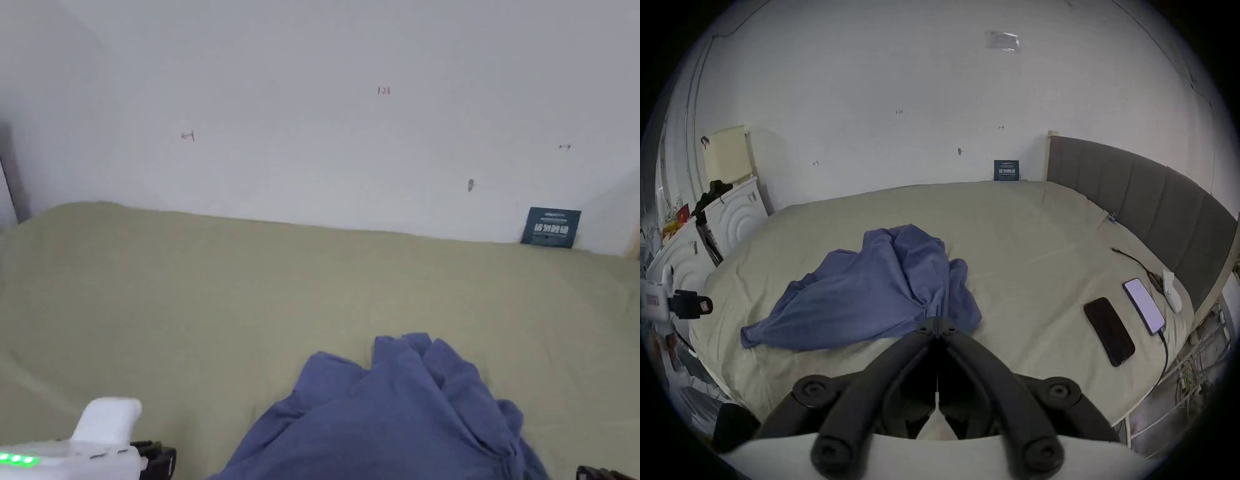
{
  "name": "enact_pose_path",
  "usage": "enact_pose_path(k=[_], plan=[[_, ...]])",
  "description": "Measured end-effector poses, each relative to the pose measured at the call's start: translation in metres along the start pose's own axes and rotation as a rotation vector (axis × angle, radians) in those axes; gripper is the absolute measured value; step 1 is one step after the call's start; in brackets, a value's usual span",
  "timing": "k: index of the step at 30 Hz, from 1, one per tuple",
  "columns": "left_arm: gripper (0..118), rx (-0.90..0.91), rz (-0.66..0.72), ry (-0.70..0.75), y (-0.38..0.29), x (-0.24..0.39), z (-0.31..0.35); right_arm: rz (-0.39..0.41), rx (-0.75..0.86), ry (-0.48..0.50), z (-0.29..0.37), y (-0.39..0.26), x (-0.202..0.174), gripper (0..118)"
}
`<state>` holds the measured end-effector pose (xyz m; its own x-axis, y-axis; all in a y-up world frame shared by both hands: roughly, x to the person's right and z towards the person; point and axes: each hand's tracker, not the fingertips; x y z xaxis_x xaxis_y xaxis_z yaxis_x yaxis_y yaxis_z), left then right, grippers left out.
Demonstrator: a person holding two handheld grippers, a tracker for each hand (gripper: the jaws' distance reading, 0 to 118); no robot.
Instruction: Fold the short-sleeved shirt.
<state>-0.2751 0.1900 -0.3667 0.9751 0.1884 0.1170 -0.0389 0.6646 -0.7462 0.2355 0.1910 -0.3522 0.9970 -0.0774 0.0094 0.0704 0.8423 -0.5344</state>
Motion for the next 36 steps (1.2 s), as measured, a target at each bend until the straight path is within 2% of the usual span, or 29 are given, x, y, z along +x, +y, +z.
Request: enact_pose_path(k=[4,5,6,7,8,10,14,17,18,19,20,21,23,27,30,32,34,35,36], plan=[[2,-0.221,-0.004,-0.044,0.029,-0.013,-0.025,0.017,-0.015,0.009,-0.004,0.004,-0.004,0],[21,-0.277,0.002,-0.033,0.033,-0.013,-0.034,0.019,-0.022,0.013,-0.006,0.002,-0.006,0],[77,-0.32,-0.002,-0.013,0.034,-0.013,-0.043,0.019,-0.028,0.019,-0.008,0.001,-0.007,0],[113,-0.365,-0.003,-0.009,0.033,-0.012,-0.052,0.021,-0.038,0.026,-0.009,0.0,-0.008,0],[118,-0.401,0.002,-0.044,0.029,-0.011,-0.06,0.024,-0.053,0.036,-0.012,-0.001,-0.006,0],[111,-0.364,-0.006,-0.089,0.023,-0.008,-0.065,0.035,-0.066,0.037,-0.015,-0.003,-0.007,0],[104,-0.427,-0.005,0.008,0.004,-0.003,-0.095,0.049,-0.088,0.043,-0.021,-0.003,-0.008,0],[79,-0.419,-0.029,0.03,-0.008,-0.014,-0.116,0.06,-0.086,0.062,-0.026,-0.003,-0.008,0],[75,-0.407,-0.054,0.072,-0.01,-0.013,-0.116,0.069,-0.084,0.07,-0.027,-0.003,-0.009,0],[67,-0.388,-0.04,0.049,-0.008,-0.025,-0.118,0.086,-0.09,0.078,-0.03,-0.002,-0.01,0],[41,-0.34,-0.027,0.046,-0.006,-0.025,-0.111,0.101,-0.095,0.08,-0.032,0.0,-0.011,0],[2,-0.298,-0.031,0.044,-0.004,-0.026,-0.105,0.119,-0.102,0.087,-0.035,0.002,-0.012,0],[2,-0.206,-0.001,-0.012,-0.002,-0.019,-0.086,0.153,-0.13,0.099,-0.05,0.012,-0.015,0],[2,-0.246,0.006,-0.03,0.002,-0.008,-0.079,0.177,-0.171,0.136,-0.101,0.055,-0.017,0],[2,-0.259,-0.015,-0.017,0.0,-0.001,-0.082,0.223,-0.202,0.147,-0.164,0.104,-0.017,3],[2,-0.268,0.008,-0.024,-0.002,-0.005,-0.084,0.359,-0.25,0.11,-0.212,0.138,-0.022,4],[2,-0.267,0.037,-0.022,-0.005,-0.006,-0.085,0.447,-0.347,0.14,-0.255,0.163,-0.026,8],[2,-0.266,0.05,-0.02,-0.006,-0.01,-0.086,0.465,-0.387,0.153,-0.276,0.173,-0.028,12],[2,-0.271,0.06,-0.022,-0.007,-0.011,-0.087,0.487,-0.417,0.151,-0.292,0.178,-0.031,24]])
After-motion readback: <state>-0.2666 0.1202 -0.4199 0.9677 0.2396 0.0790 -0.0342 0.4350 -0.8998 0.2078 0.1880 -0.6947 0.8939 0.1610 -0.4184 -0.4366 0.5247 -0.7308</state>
